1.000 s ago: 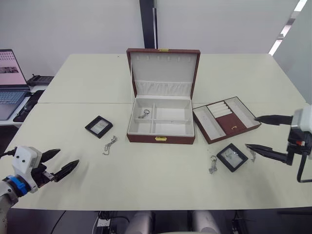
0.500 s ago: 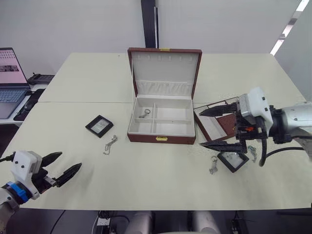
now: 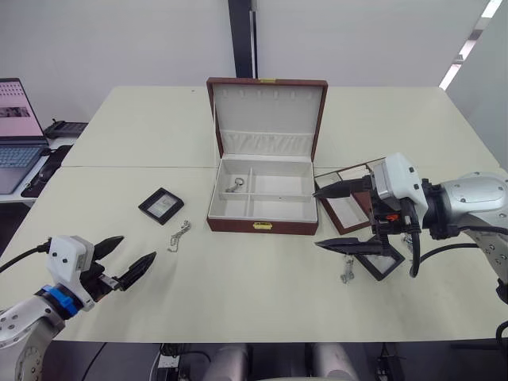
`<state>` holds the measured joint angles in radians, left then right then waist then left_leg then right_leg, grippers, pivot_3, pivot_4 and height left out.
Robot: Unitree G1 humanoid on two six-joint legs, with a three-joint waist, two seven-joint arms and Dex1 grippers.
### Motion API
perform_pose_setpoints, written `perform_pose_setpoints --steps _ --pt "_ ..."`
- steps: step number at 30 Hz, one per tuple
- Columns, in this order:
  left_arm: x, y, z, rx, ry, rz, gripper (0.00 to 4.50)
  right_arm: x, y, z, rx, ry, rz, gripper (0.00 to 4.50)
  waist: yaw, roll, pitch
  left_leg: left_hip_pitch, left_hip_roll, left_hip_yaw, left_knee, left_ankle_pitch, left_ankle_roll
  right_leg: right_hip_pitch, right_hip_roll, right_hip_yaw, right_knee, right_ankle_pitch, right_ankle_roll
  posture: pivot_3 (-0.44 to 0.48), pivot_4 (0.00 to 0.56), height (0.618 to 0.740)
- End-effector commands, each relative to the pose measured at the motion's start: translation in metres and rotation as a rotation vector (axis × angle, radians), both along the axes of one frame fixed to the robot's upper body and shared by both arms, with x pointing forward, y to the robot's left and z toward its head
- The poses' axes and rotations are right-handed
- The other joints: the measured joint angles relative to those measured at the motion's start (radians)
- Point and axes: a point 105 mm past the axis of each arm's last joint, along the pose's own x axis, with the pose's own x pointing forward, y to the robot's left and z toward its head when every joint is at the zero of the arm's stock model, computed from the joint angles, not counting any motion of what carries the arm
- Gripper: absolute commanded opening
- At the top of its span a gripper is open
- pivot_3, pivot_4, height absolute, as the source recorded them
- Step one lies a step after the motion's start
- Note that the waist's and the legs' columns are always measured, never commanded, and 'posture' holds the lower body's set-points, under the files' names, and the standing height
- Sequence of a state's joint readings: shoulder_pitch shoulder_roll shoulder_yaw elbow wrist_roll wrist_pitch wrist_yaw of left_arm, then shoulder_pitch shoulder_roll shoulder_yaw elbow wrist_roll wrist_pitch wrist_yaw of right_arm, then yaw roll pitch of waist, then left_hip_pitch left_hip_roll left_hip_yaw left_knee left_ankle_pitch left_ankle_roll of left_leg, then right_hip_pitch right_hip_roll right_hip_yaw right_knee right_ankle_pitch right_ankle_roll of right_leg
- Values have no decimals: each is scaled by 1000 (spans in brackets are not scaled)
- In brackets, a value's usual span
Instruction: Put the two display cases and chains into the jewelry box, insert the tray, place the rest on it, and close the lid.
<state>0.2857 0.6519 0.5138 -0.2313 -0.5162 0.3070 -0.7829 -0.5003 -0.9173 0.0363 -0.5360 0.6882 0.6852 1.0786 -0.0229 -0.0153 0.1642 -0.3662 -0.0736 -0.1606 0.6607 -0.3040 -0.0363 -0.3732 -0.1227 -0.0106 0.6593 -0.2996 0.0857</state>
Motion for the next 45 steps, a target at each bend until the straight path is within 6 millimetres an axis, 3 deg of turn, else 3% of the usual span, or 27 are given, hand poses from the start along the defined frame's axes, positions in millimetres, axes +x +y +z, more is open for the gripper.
perform_pose_setpoints --steps 1,12,22,25,28,37,45 --pt "8 5 6 2 -15 22 4472 -3 3 10 17 -51 2 4500 0 0 0 0 0 0 0 0 0 0 0 0 0 0 0 0 150 740" --pt "52 17 25 22 -16 50 4472 3 14 19 58 -88 -41 4500 -2 0 0 0 -1 0 0 1 -1 0 0 0 0 0 0 0 150 740" --pt "77 12 22 149 87 -100 4472 9 20 19 25 -96 -76 4500 -4 0 0 0 -1 0 0 1 -2 -2 0 0 1 0 0 0 150 740" --pt "86 9 20 200 90 -136 3914 9 23 16 20 -93 -74 4500 -5 0 0 -1 -1 0 0 1 -2 -3 0 0 2 0 0 0 150 740" --pt "92 5 17 218 96 -158 3063 8 25 15 16 -91 -71 4500 -5 0 1 -1 -1 0 0 1 -2 -4 0 0 2 0 0 0 150 740" --pt "102 1 11 263 108 -183 3063 6 26 11 11 -85 -76 4500 -8 0 0 -12 -2 0 2 2 -3 -15 0 0 6 0 0 0 150 740" --pt "107 -3 10 274 103 -205 3063 6 27 10 13 -83 -76 4500 -8 0 0 -14 -2 -1 3 2 -3 -16 0 0 5 0 0 0 150 740"
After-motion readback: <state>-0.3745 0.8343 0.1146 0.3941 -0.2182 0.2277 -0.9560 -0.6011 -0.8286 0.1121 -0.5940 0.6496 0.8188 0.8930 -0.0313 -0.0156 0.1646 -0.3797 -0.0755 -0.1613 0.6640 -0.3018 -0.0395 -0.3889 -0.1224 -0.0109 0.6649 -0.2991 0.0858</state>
